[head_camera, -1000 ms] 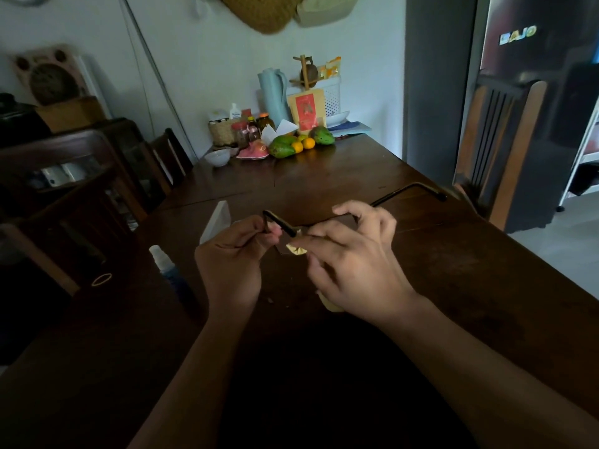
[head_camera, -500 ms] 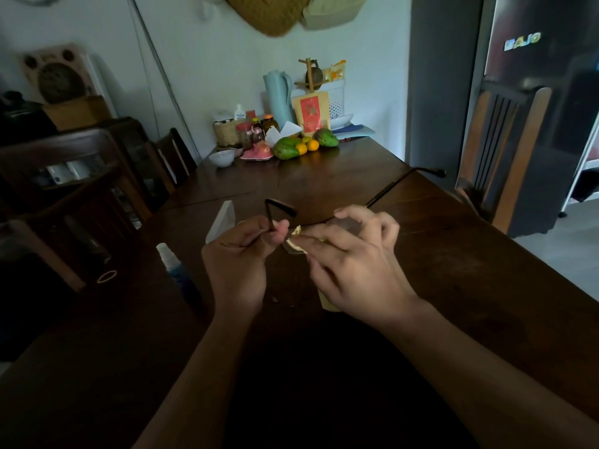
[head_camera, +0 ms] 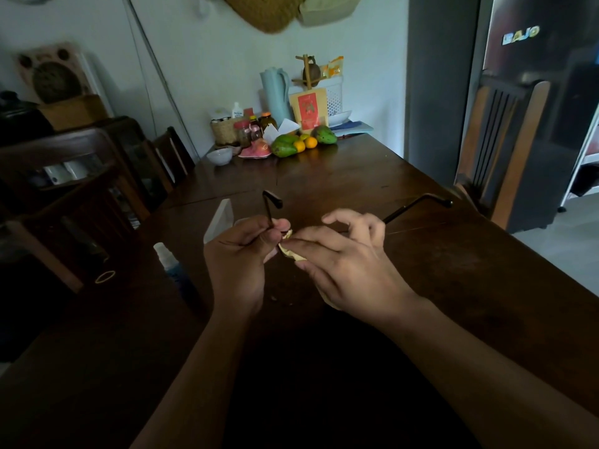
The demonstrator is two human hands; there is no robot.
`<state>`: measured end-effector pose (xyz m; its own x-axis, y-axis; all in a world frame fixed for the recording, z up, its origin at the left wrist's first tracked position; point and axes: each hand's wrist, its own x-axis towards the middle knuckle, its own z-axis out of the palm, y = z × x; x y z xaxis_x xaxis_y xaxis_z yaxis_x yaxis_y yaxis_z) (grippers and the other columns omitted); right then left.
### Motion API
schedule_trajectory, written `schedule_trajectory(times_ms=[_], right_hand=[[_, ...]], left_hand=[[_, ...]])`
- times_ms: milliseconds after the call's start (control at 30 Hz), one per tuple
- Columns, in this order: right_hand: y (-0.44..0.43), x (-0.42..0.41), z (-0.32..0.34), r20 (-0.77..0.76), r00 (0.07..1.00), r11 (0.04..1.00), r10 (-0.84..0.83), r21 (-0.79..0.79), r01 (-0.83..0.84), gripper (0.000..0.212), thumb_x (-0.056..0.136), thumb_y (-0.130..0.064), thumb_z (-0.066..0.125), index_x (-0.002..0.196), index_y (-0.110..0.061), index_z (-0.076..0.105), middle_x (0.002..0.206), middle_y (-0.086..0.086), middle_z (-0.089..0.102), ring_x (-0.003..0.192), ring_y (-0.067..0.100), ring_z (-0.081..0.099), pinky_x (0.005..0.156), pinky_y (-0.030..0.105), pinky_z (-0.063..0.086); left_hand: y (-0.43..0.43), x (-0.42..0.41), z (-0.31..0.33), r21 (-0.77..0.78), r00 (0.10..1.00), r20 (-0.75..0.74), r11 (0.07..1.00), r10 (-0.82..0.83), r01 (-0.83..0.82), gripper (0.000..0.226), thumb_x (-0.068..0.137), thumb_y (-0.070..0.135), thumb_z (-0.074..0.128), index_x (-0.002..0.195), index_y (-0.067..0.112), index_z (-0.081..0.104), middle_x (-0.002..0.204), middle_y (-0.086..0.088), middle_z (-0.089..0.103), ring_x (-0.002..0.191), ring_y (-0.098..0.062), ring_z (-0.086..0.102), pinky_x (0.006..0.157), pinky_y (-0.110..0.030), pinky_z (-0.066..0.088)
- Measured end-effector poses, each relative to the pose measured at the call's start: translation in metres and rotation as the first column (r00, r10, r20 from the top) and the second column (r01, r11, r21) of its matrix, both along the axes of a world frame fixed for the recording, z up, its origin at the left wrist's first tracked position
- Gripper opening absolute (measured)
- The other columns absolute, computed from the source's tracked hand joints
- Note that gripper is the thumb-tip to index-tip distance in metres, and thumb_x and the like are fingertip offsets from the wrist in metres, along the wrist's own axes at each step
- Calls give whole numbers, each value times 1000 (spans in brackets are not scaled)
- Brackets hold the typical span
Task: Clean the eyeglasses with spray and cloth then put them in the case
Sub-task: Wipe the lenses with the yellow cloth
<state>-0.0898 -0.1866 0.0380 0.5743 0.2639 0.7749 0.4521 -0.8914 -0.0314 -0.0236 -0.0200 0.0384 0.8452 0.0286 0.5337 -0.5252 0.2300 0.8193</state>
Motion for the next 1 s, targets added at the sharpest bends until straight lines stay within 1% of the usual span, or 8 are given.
schedule_trajectory(times_ms=[167,267,400,567,667,733,833,1000], right_hand=[[-4,-1,1,89,992,996,-88,-21,90,26,91,-39,64,115,-33,71,117,-14,67,123,23,37,88,44,26],[2,-1,0,64,988,990,-138,-31,140,32,92,-40,60,122,-30,67,122,-11,65,125,24,34,89,45,27],[7,-1,-1,55,996,995,-68,-72,72,37,94,-30,59,132,-28,61,132,-10,60,124,24,34,88,42,26],[1,-4,1,91,989,991,-115,-59,120,28,92,-37,63,117,-28,71,120,-11,67,123,25,35,88,45,27],[0,-4,3,52,975,973,-217,-74,221,31,90,-43,64,116,-27,72,121,-8,67,125,27,32,89,45,24],[2,-3,3,25,959,953,-282,-110,283,34,91,-44,63,119,-26,70,126,-4,65,127,28,29,89,45,24],[5,-2,3,23,947,939,-321,-122,322,35,90,-45,65,119,-25,70,125,-2,66,127,29,28,90,44,23],[1,-1,2,64,970,970,-234,-54,237,28,82,-37,76,107,-24,76,112,-2,70,122,30,31,89,43,22]], left_hand=[[1,0,-1,45,998,45,998,31,-33,21,82,0,70,87,18,80,94,-8,78,94,-27,74,78,-34,59],[-1,-4,2,39,998,46,998,39,-41,18,79,6,73,86,20,80,92,-6,78,92,-24,75,76,-31,58],[-1,-10,6,42,999,38,998,37,-38,10,75,21,78,84,24,80,90,-9,77,89,-26,74,72,-33,57],[-1,-11,7,75,995,22,993,94,-96,10,73,26,78,82,31,80,89,-5,78,84,-21,75,69,-27,57],[-2,-12,8,75,993,38,990,113,-116,14,67,36,82,81,32,79,88,-6,77,89,-28,74,78,-40,60],[-2,-12,7,67,992,21,990,125,-126,13,68,31,84,80,31,80,86,-5,78,88,-28,75,80,-41,60],[-4,-12,7,76,990,6,987,143,-143,18,75,10,80,81,27,80,84,-3,79,87,-24,76,79,-36,59],[-4,-14,9,59,985,4,983,175,-174,18,78,1,76,85,17,78,85,-5,79,86,-23,76,78,-34,60]])
